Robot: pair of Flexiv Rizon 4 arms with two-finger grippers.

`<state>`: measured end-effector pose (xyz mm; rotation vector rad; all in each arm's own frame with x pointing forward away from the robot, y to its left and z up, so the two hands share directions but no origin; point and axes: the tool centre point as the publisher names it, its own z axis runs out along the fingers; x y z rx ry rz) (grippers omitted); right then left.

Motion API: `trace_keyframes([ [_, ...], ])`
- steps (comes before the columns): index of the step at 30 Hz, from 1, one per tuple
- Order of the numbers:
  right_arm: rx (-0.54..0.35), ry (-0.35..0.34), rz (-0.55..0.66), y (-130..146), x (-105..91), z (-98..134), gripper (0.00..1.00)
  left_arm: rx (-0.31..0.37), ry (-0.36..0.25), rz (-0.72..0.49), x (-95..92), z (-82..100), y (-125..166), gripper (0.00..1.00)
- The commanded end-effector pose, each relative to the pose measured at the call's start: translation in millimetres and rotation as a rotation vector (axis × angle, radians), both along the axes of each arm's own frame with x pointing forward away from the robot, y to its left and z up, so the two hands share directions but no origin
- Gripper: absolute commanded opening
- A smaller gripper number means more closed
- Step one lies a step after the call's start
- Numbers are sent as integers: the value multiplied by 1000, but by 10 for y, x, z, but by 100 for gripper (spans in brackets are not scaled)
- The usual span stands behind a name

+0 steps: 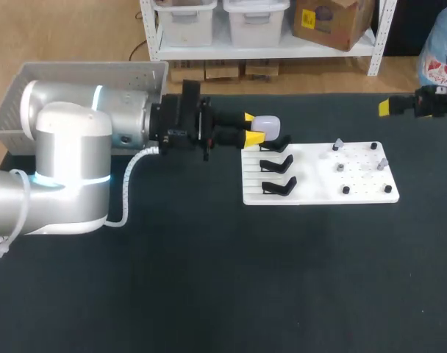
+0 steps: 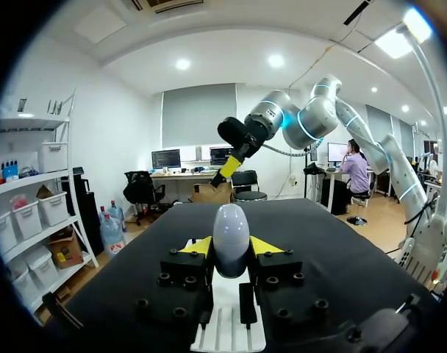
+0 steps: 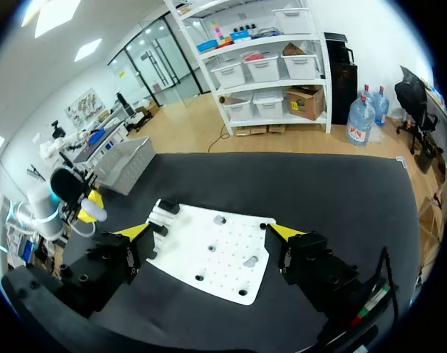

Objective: Pick up each earbud case from the left stands, insert the matching earbuds, close the lid, and place the case in the box.

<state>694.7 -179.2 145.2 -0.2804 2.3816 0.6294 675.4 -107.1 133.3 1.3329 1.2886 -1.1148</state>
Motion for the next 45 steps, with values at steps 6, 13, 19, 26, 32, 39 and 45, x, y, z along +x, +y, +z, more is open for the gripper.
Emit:
trace_keyframes([
  [6,-34,-24,67,430,-500,90,100,-1,-1,1,-1,-5,1,0],
  [13,-3,-27,102,876,-778,153,100,-1,-1,1,-1,-5,1,0],
  [19,27,5,139,1275,-922,130,100,-1,-1,1,-1,-5,1,0],
  [26,44,32,161,1658,-942,28,100,-1,-1,1,-1,-5,1,0],
  [32,43,40,166,1872,-881,-9,100,-1,-1,1,-1,-5,1,0],
  [39,40,32,143,1958,-696,-38,100,-1,-1,1,-1,-5,1,0],
  [45,51,37,135,1961,-546,-77,100,-1,-1,1,-1,-5,1,0],
])
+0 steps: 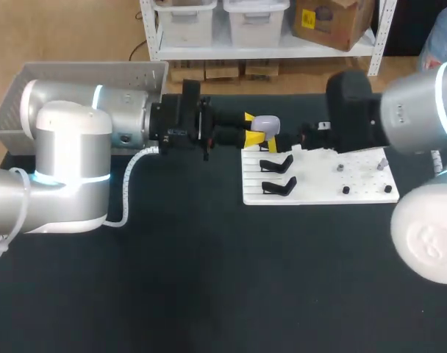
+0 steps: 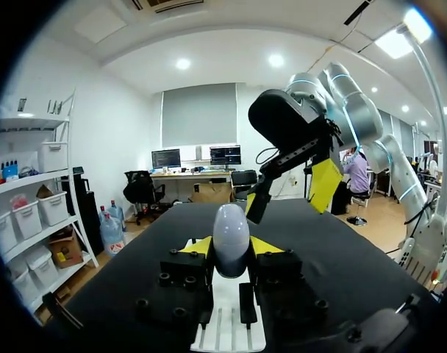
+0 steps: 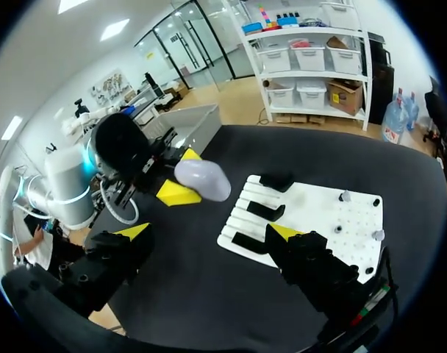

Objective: Pick up each earbud case from the left stands, insert the matching earbuds, close the lid, and place the case in the box.

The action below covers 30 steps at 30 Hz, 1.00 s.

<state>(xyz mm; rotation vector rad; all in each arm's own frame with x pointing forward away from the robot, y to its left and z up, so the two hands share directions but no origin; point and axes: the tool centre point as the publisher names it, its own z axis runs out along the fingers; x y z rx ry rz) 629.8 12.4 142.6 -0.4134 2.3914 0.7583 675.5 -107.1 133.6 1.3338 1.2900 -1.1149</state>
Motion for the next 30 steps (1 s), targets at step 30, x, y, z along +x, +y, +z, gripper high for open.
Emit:
trace_keyframes([
  [30,-10,28,3,-42,484,-102,100,-3,-2,2,-2,-8,0,0],
])
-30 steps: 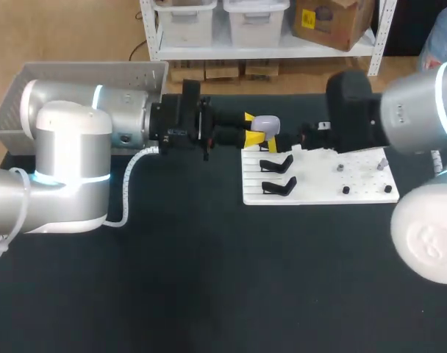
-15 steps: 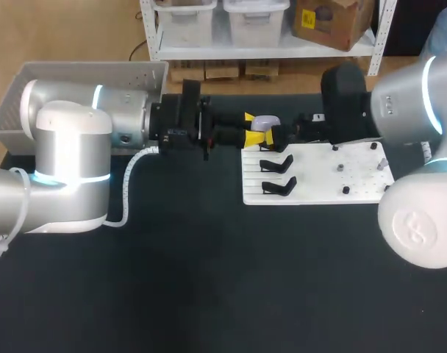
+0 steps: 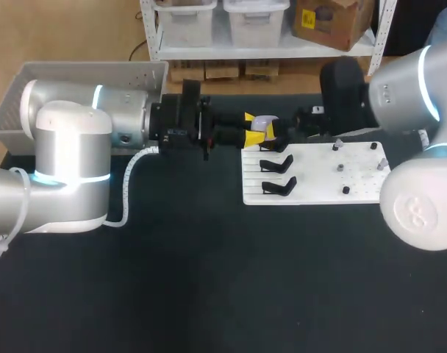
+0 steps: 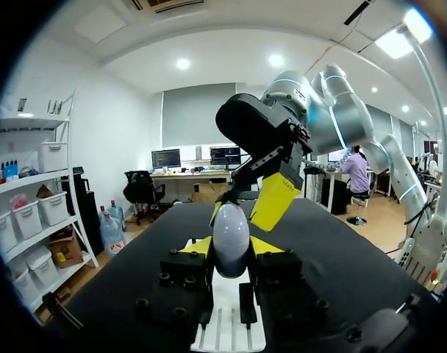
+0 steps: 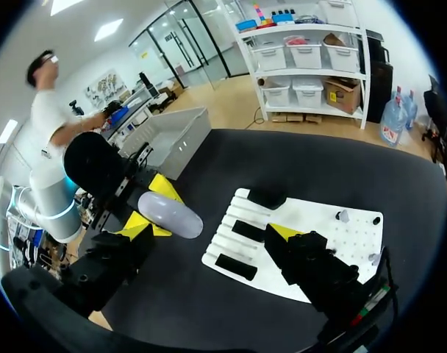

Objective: Pick up each earbud case from the left stands, insert the matching earbuds, close the lid, and place the case in the box.

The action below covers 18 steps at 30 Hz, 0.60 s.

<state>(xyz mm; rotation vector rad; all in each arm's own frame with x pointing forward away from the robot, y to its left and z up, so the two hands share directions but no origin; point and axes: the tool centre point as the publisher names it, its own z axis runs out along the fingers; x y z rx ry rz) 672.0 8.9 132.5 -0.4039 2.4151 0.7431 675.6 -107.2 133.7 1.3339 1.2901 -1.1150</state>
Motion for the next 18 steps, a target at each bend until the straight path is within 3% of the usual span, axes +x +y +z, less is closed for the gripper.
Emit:
trace_keyframes([
  [1,5,11,12,-4,69,-2,100,-3,-2,2,-2,-9,1,0],
  [7,0,6,4,5,110,35,100,-3,-2,2,-2,-9,1,0],
  [14,-15,-62,-9,-15,92,240,100,-3,-2,2,-2,-9,1,0],
  [18,-143,-144,-33,-84,23,364,100,-3,-2,2,-2,-9,1,0],
])
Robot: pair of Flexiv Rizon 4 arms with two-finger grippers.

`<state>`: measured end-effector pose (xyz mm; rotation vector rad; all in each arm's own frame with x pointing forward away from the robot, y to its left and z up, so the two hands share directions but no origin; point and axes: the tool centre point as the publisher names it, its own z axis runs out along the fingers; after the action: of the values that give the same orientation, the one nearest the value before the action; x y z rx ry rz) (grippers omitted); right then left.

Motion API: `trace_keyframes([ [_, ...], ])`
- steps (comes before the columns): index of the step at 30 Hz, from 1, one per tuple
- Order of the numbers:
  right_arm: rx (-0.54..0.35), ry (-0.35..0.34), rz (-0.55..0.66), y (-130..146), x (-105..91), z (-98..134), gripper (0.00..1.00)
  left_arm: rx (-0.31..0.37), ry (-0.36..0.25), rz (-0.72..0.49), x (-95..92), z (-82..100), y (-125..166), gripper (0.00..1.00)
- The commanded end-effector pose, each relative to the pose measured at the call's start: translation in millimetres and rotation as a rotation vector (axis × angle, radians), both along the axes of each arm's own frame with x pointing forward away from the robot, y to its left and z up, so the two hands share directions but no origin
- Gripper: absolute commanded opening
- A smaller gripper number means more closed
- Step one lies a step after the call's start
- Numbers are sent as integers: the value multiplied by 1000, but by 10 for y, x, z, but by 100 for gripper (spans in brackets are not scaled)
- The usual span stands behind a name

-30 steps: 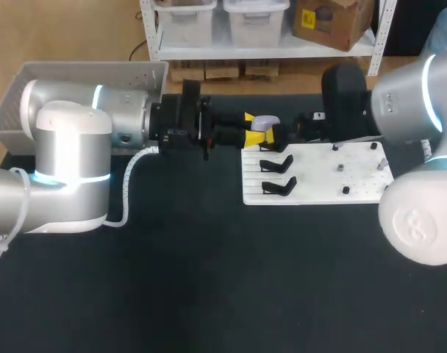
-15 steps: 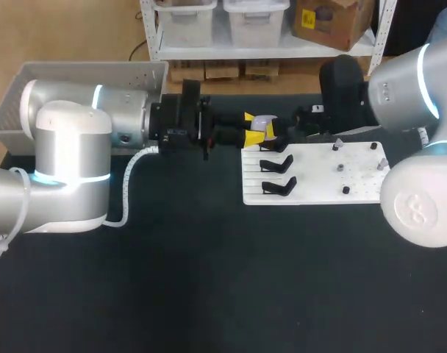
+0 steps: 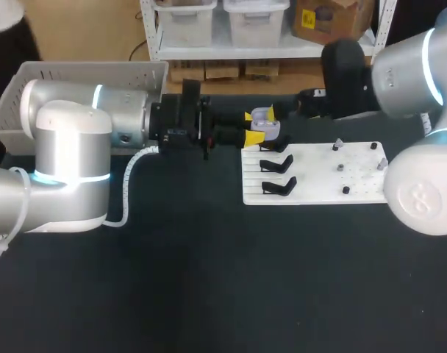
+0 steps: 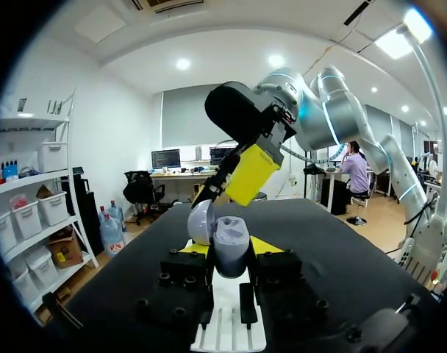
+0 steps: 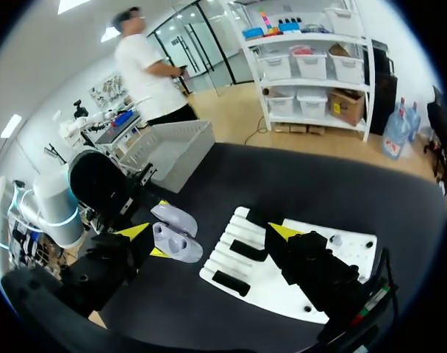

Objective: Pick up each earbud case from the left stands, insert the matching earbuds, close the lid, and place the case in the box.

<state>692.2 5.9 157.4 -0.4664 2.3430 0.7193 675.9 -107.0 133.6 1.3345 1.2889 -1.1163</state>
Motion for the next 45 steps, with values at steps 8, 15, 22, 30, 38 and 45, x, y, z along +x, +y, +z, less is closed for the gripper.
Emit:
trace_keyframes([
  [8,-510,-86,-92,-371,-302,227,100,-2,-2,3,-5,-8,-1,0],
  [15,-760,40,-106,-785,-379,32,100,-2,-2,3,-5,-8,-1,0],
  [22,-851,189,-99,-1161,-408,-274,100,-2,-2,3,-5,-8,-1,0],
  [30,-886,294,-112,-1508,-330,-545,100,-2,-2,3,-5,-8,-1,0],
  [38,-848,371,-131,-1748,-259,-788,100,-2,-2,3,-5,-8,-1,0],
  [45,-822,407,-159,-1854,-238,-1013,87,-2,-2,3,-5,-8,-1,0],
])
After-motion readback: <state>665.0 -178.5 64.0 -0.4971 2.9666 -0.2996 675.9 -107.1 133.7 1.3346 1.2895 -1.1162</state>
